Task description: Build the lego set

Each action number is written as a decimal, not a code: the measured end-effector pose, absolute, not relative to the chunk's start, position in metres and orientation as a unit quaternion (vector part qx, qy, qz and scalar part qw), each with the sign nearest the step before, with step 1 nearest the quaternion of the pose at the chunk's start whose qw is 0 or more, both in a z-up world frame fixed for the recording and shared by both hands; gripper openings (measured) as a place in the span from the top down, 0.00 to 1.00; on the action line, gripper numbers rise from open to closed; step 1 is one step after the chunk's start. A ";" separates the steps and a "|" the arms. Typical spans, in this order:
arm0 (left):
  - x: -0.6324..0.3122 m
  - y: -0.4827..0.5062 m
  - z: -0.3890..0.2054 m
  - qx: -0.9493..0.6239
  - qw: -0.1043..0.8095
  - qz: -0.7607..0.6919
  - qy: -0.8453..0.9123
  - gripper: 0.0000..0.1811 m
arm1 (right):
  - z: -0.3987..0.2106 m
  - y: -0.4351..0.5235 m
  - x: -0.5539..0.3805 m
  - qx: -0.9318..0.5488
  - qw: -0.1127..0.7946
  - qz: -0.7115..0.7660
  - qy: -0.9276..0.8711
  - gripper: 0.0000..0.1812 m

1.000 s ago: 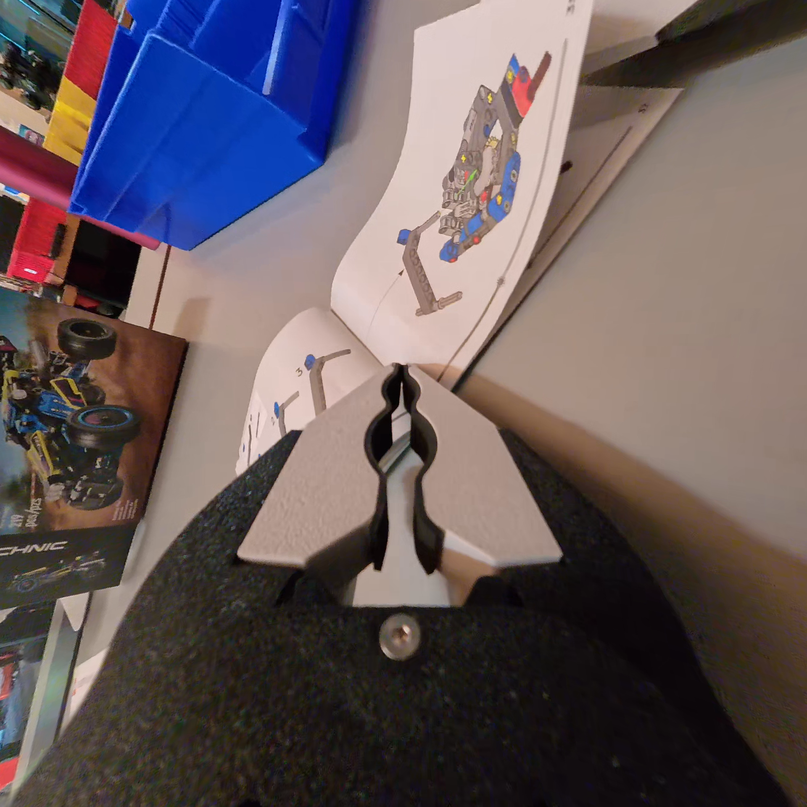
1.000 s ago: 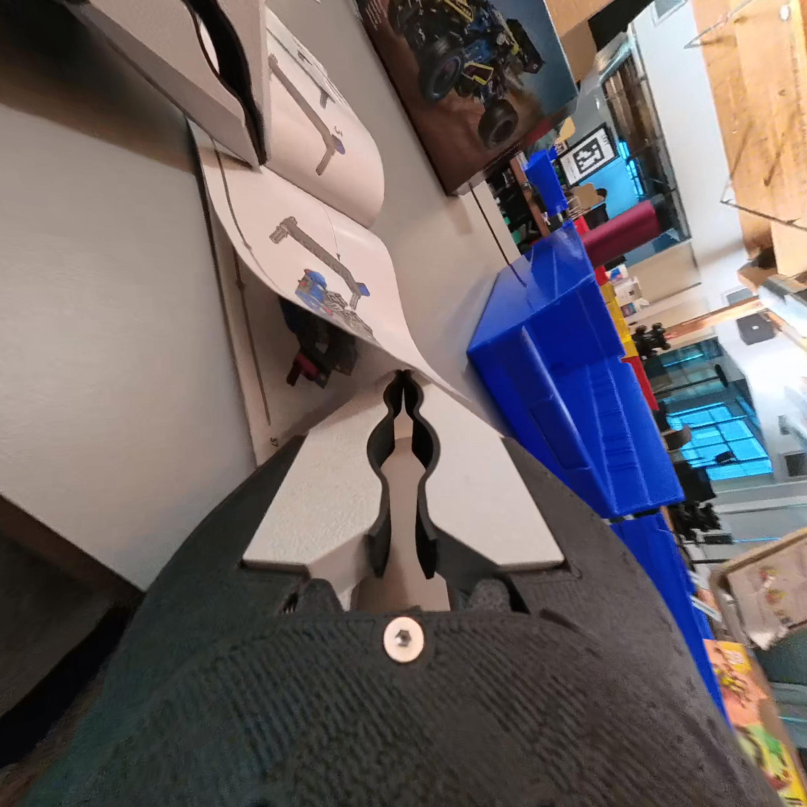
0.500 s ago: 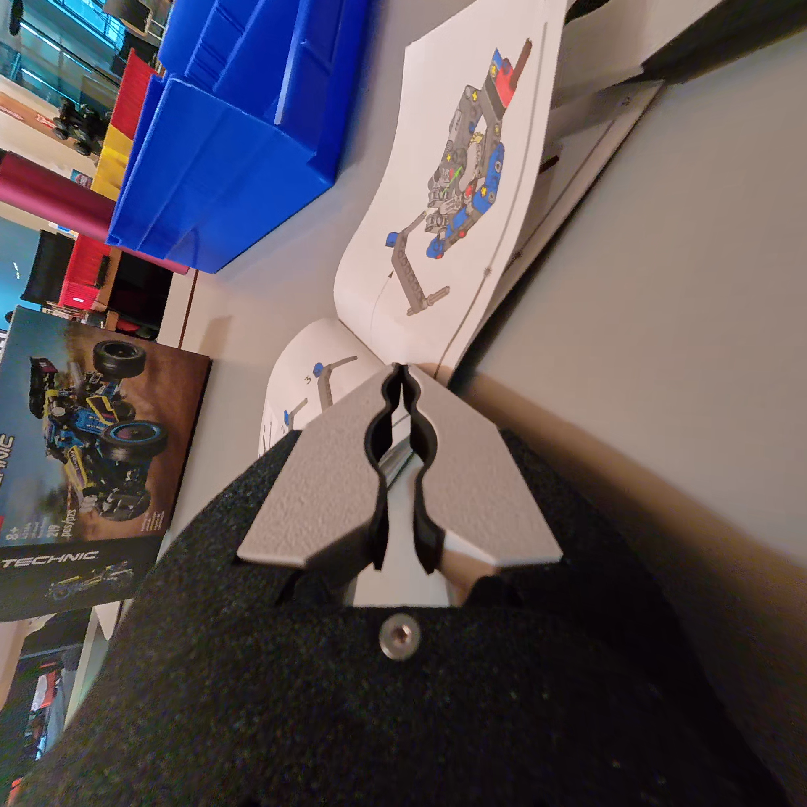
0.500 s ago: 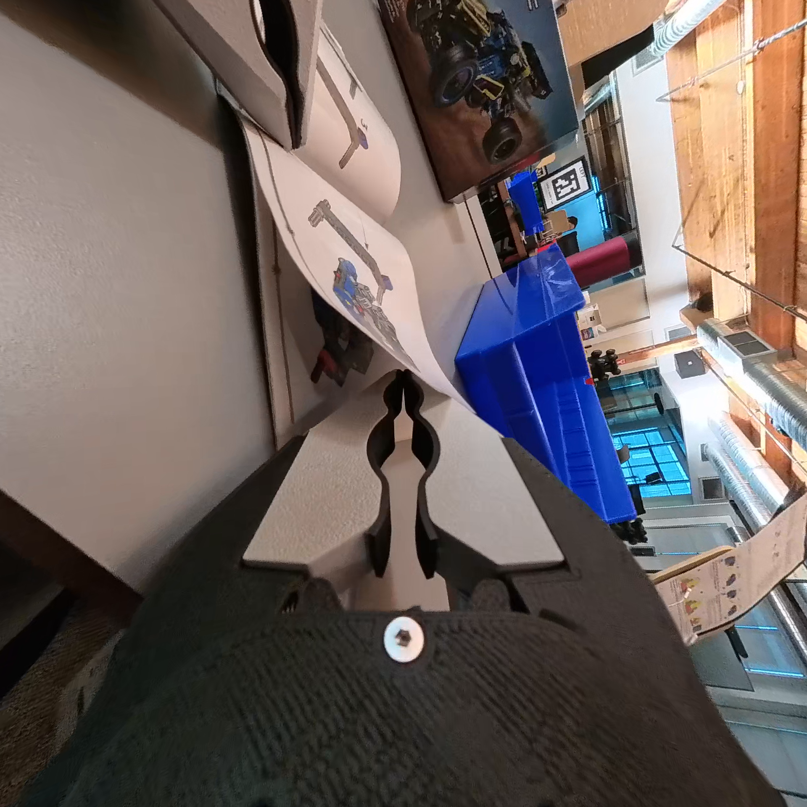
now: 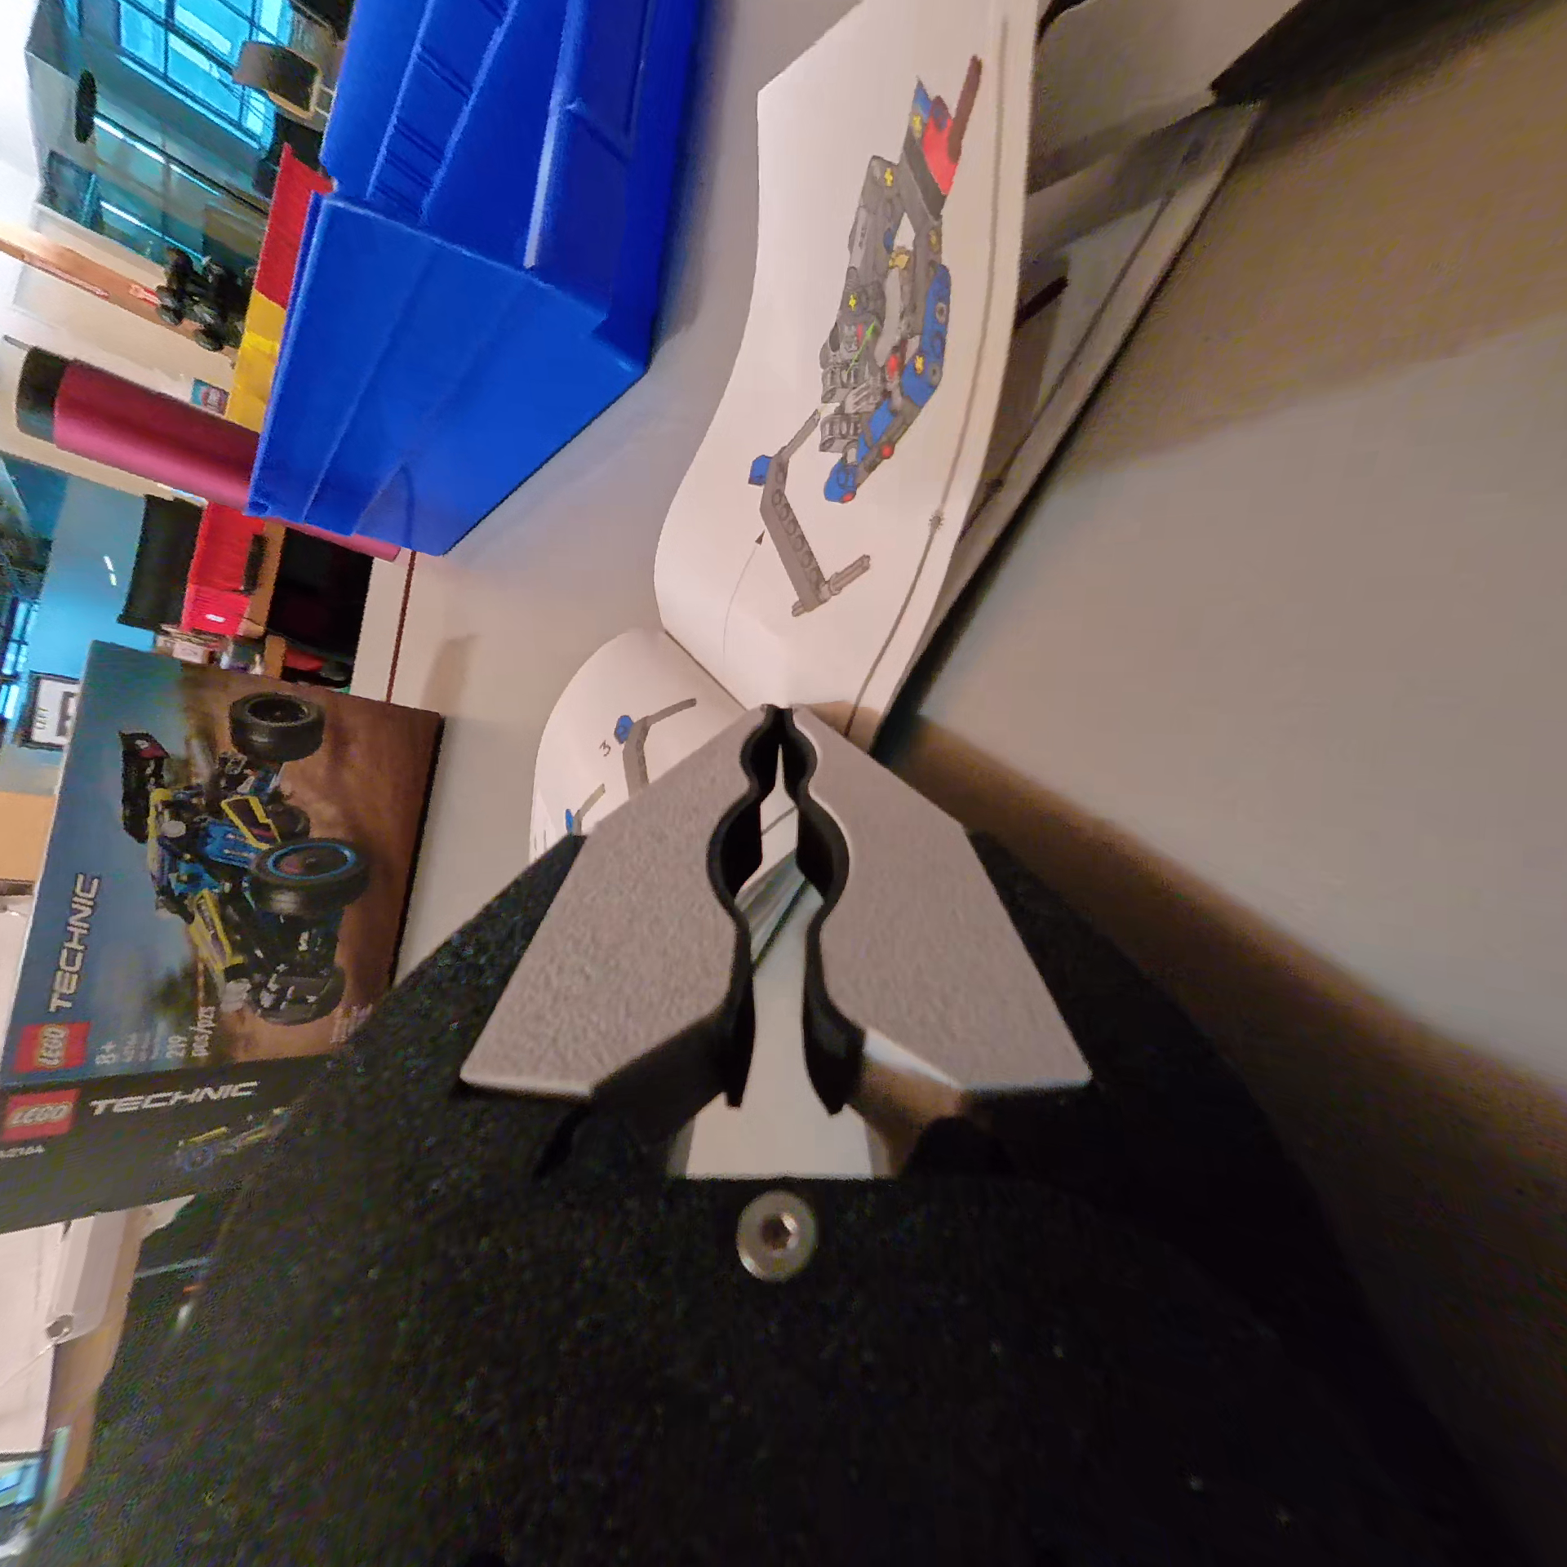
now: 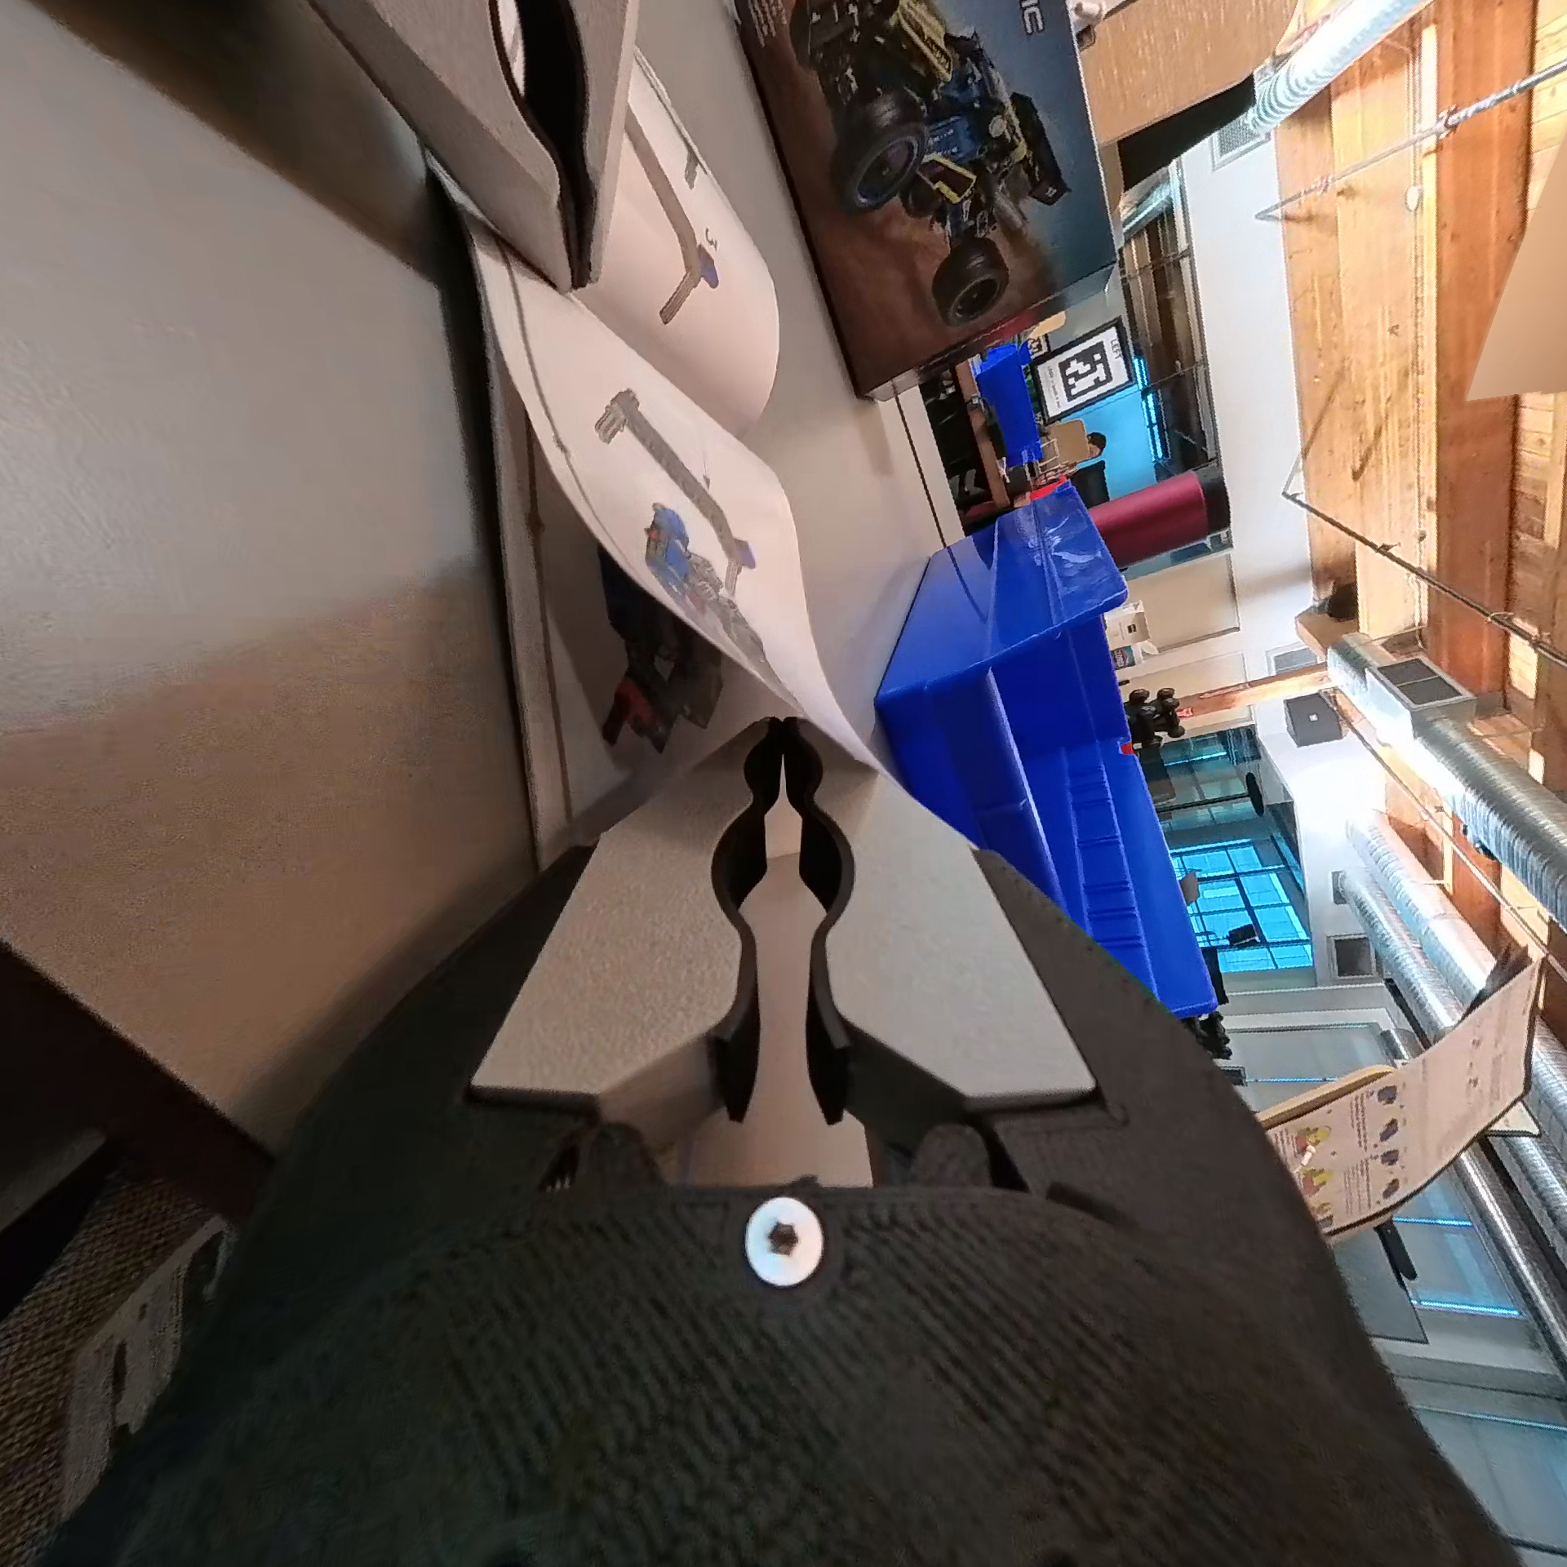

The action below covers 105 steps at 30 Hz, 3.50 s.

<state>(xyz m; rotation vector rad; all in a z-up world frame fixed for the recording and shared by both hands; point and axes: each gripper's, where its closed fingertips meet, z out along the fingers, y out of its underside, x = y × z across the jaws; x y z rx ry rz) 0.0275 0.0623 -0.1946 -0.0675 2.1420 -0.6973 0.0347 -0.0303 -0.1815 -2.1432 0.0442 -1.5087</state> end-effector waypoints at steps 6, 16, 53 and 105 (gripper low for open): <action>0.026 0.060 -0.197 0.009 0.449 -0.253 0.857 1.00 | -0.182 -0.032 0.038 -0.790 0.250 -0.560 0.013 1.00; 0.026 0.060 -0.197 0.005 0.444 -0.260 0.857 1.00 | -0.181 -0.032 0.038 -0.787 0.247 -0.565 0.013 1.00; 0.028 0.062 -0.192 -0.014 0.457 -0.267 0.848 1.00 | -0.186 -0.022 0.043 -0.804 0.238 -0.544 0.000 1.00; 0.028 0.313 -0.164 -0.509 0.377 -0.320 0.705 0.52 | -0.186 -0.016 0.043 -0.801 0.237 -0.549 -0.019 1.00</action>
